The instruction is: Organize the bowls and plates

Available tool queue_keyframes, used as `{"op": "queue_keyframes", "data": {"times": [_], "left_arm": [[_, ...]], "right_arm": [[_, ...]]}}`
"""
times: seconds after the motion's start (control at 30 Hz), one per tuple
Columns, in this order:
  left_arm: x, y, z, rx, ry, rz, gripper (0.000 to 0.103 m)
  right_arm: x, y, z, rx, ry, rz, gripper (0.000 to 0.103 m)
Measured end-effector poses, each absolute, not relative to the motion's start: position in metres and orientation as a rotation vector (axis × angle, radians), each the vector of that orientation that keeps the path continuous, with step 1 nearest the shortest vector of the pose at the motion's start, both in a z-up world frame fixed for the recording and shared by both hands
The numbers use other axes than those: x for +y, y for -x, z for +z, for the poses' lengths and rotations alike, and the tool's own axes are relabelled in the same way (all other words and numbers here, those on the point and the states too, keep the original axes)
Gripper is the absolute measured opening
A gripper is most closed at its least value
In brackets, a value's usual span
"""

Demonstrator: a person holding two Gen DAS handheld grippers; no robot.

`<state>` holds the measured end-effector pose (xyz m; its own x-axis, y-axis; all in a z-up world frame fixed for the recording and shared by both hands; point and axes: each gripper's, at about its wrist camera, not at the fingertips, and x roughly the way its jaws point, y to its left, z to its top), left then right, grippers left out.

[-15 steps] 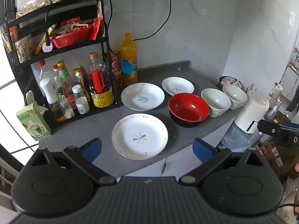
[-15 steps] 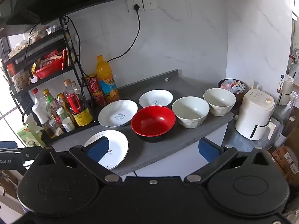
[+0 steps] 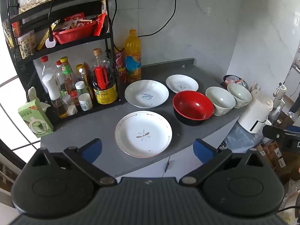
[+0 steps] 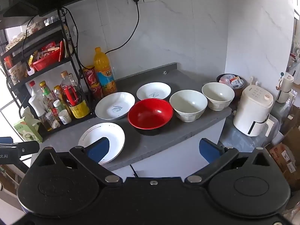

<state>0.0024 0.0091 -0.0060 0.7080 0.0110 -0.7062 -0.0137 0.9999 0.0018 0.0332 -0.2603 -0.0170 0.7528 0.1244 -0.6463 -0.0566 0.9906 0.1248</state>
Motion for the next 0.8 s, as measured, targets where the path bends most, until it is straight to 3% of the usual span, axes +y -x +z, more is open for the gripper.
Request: {"op": "queue_keyframes", "data": {"times": [0.8], "left_arm": [[0.0070, -0.0019, -0.0087, 0.788, 0.019, 0.022, 0.102]], "right_arm": [[-0.2594, -0.0308, -0.0198, 0.709, -0.099, 0.101, 0.103]]}}
